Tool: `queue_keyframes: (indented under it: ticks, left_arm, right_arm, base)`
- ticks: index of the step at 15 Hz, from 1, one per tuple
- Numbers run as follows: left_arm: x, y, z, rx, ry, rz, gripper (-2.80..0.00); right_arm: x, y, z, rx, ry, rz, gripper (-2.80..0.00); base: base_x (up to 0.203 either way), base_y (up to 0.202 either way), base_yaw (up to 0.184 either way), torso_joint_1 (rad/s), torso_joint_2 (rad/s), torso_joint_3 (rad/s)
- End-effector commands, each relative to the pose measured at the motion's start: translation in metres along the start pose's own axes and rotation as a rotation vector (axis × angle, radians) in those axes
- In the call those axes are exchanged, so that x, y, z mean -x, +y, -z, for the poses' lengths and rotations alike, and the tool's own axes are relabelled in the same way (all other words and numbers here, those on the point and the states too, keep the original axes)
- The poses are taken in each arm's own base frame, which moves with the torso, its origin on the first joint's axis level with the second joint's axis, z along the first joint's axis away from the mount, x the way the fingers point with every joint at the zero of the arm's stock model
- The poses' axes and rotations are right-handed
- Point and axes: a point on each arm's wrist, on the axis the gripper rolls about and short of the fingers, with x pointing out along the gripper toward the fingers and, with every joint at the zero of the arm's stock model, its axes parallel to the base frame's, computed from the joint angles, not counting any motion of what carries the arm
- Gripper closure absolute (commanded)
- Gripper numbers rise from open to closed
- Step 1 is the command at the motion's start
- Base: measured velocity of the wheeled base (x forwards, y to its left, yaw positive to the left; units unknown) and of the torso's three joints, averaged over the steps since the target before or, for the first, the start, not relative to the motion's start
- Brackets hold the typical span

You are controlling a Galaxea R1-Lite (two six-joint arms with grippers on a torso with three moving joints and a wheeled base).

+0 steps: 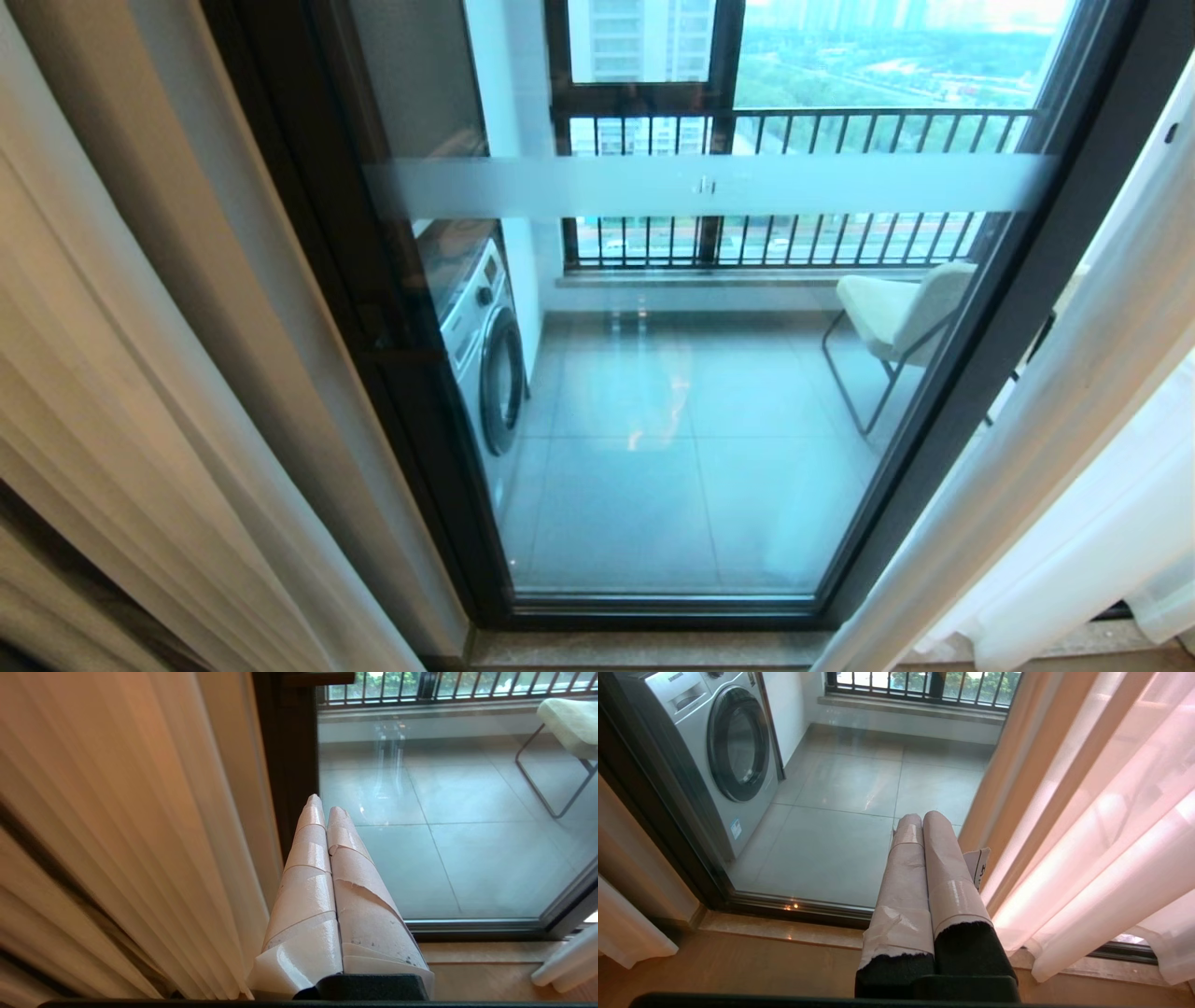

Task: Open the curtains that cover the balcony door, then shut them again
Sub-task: Pull the inner curtains open on both sides

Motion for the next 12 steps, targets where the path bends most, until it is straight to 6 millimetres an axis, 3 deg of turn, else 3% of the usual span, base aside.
queue_keyframes:
  ticks: [1, 12]
  left_arm:
    - [0.0, 0.0, 0.0003, 0.0, 0.001, -0.002, 0.0]
    - [0.0, 0.0, 0.0, 0.0, 0.0, 0.0, 0.0]
  right_arm:
    - [0.0, 0.0, 0.0001, 0.001, 0.001, 0.0, 0.0]
    - [0.0, 0.0, 0.0001, 0.001, 0.0, -0.001, 0.0]
  base:
    - [0.0, -0.193, 0.0, 0.002, 0.0, 0.007]
    - [0.0, -0.19, 0.001, 0.002, 0.0, 0.0]
